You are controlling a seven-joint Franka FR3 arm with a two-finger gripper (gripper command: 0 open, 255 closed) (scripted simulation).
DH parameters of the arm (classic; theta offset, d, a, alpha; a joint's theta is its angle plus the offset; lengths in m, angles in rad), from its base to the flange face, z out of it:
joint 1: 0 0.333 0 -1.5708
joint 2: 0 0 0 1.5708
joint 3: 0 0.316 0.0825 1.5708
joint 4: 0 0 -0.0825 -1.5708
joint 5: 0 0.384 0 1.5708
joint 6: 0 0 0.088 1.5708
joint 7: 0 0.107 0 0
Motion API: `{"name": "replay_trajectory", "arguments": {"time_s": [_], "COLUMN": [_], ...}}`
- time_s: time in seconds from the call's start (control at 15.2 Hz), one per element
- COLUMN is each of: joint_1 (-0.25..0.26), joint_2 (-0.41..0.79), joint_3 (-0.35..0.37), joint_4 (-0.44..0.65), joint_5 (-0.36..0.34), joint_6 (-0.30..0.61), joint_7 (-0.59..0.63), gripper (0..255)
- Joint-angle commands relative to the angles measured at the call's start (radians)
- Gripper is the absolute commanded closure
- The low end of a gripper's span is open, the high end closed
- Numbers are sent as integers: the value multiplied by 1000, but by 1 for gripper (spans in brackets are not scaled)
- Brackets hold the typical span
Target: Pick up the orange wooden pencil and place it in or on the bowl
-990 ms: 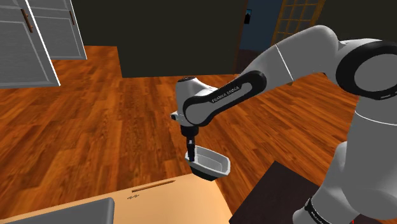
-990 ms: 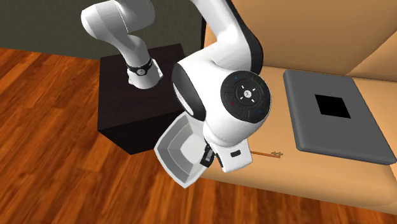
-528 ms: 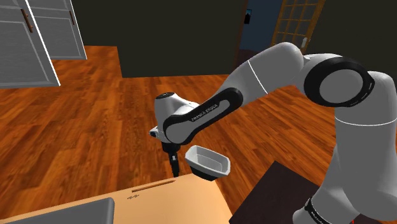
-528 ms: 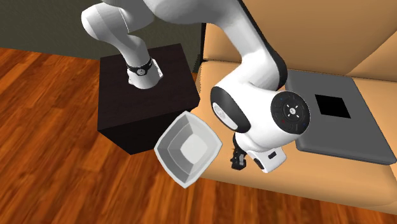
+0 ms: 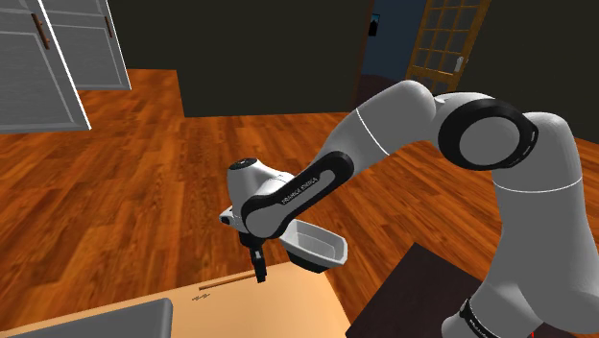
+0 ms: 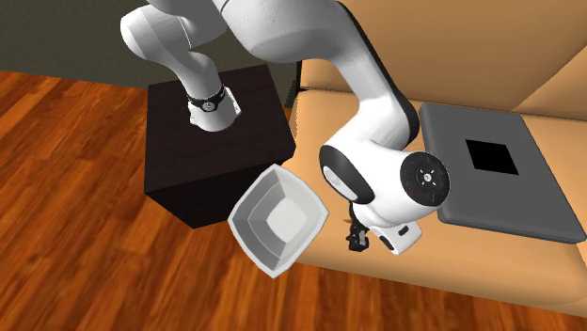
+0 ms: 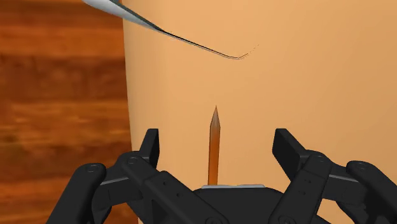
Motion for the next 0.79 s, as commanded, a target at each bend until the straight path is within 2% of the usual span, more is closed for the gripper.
{"name": "replay_trajectory", "arguments": {"time_s": [0.0, 0.53, 0.59, 0.73], "joint_1": [2, 2, 2, 2], "joint_2": [10, 11, 11, 11], "joint_3": [-1, -1, -1, -1], "joint_4": [-7, -7, -7, -7], "joint_5": [-2, -2, -2, -2], "joint_6": [18, 18, 18, 18], "joint_7": [2, 2, 2, 2], "gripper": [0, 0, 255, 255]}}
